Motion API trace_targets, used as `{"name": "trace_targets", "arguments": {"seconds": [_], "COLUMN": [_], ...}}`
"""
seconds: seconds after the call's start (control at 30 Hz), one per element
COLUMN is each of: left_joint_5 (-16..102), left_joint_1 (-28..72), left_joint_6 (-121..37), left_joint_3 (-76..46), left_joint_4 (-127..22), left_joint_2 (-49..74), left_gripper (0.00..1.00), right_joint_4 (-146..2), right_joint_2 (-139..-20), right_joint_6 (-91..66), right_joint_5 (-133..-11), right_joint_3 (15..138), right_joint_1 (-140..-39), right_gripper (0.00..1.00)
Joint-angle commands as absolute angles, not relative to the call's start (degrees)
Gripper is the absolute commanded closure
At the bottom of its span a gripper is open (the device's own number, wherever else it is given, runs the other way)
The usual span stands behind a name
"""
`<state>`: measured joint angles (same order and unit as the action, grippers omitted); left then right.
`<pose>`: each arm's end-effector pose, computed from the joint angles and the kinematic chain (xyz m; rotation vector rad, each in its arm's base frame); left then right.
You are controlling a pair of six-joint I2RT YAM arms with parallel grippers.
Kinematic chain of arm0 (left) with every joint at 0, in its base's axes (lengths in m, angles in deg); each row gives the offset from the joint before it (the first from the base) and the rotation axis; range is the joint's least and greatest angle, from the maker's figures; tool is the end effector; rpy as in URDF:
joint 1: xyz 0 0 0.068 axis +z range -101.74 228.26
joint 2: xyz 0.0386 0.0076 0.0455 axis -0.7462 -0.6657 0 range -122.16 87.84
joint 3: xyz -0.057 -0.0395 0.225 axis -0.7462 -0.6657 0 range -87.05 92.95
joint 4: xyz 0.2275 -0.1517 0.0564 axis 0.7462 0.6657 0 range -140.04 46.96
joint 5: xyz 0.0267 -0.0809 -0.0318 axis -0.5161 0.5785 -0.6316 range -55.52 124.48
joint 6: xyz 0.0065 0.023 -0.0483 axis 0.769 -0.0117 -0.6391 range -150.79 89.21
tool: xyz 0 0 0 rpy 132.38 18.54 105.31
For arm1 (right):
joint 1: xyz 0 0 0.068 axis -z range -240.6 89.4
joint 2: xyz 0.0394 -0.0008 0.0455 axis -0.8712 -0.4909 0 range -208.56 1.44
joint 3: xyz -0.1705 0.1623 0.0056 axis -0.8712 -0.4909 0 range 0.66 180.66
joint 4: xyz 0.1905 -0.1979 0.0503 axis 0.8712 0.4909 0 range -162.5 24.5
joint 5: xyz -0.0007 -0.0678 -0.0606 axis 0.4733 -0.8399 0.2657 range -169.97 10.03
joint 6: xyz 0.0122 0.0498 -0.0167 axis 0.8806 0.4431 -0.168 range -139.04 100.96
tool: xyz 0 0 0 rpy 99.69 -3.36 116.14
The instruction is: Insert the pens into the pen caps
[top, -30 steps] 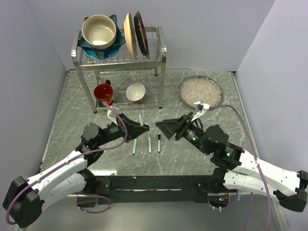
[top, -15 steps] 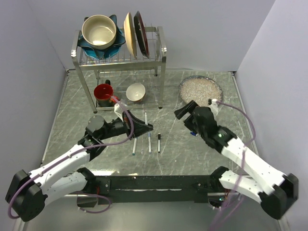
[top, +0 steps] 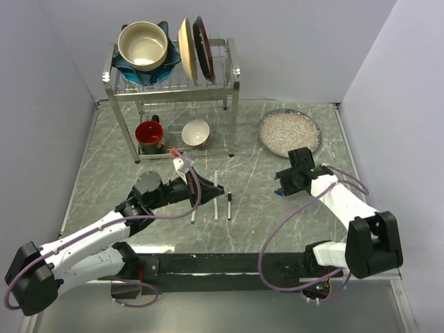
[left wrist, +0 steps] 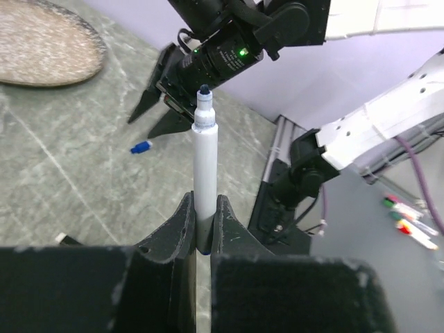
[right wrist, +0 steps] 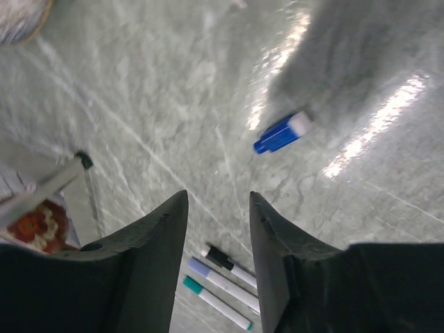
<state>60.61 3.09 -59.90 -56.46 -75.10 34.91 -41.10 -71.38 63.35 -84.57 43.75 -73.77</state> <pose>0.1700 -0.1934 0.2535 0.6278 1.5769 -1.3492 0.2590 0.0577 0.1539 1.5626 2.2148 0.4436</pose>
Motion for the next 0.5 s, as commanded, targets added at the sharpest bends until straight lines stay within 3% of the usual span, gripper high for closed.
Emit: {"name": "trace_targets", "arguments": {"seconds": [0.0, 0.47], "left_joint_5": [53.6, 52.8], "left_joint_1": [1.5, 0.7], "left_joint_6": [-54.9, -51.3], "left_joint_3": [-58.7, -61.5], "left_joint_4": [-76.4, -77.0], "left_joint_2": [36.2, 35.1], "left_gripper": [0.99, 0.99], "right_joint_4": [-38.0, -39.0], "right_joint_2": [-75.0, -83.5], "right_joint_6": [67.4, 67.7], "right_joint_5": [-82.4, -82.1], "right_joint_3": [45.5, 46.8], "right_joint_1": [-71.7, -69.1], "right_gripper": [0.52, 0.54]}}
